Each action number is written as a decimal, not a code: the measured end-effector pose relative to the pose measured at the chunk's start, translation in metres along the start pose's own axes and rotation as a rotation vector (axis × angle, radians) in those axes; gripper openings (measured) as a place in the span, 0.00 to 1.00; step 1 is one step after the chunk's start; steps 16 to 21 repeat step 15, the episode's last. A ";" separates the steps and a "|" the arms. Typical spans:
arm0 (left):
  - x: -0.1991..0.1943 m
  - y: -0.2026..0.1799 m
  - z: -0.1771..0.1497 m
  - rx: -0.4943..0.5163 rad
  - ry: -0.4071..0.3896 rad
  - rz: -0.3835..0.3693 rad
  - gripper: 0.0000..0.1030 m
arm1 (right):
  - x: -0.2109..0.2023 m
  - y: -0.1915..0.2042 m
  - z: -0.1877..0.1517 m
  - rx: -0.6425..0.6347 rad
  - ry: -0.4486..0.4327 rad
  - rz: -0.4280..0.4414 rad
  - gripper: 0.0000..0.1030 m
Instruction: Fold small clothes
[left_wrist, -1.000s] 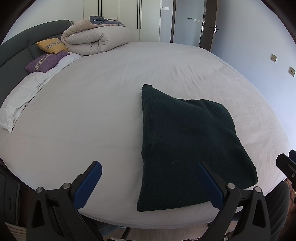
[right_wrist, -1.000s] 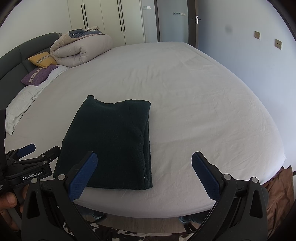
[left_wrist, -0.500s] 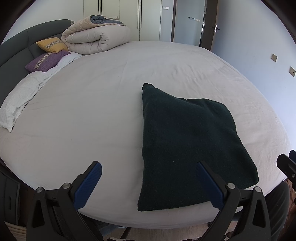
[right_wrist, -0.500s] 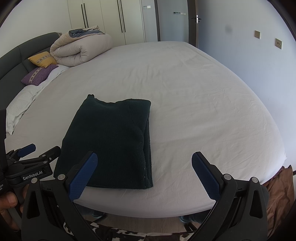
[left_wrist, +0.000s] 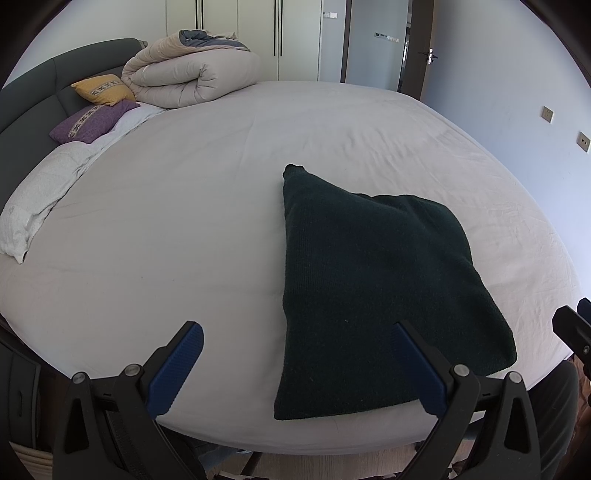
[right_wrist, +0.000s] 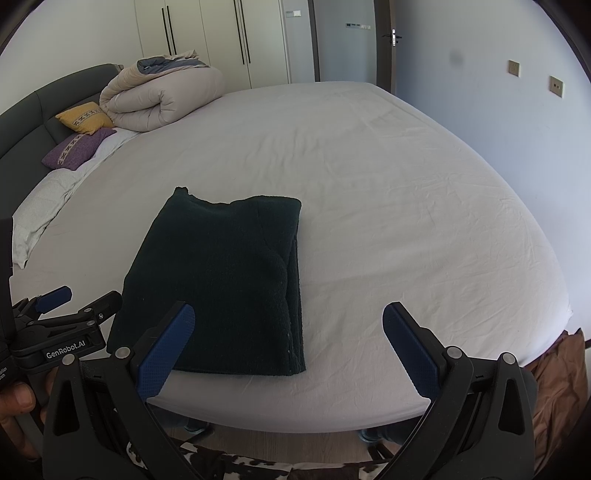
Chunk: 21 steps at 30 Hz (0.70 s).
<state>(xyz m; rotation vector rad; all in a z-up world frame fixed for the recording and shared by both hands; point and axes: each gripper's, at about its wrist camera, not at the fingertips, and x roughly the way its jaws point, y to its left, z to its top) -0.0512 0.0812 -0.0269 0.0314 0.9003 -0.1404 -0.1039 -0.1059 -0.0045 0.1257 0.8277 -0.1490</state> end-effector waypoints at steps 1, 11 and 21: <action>0.000 0.000 0.000 0.000 0.000 0.001 1.00 | 0.000 0.001 0.000 0.000 0.000 0.001 1.00; 0.000 0.001 -0.001 0.002 0.003 0.002 1.00 | 0.001 0.001 0.000 0.000 0.003 0.001 1.00; 0.000 0.000 -0.001 0.005 -0.005 0.009 1.00 | 0.001 0.002 -0.001 0.001 0.006 0.002 1.00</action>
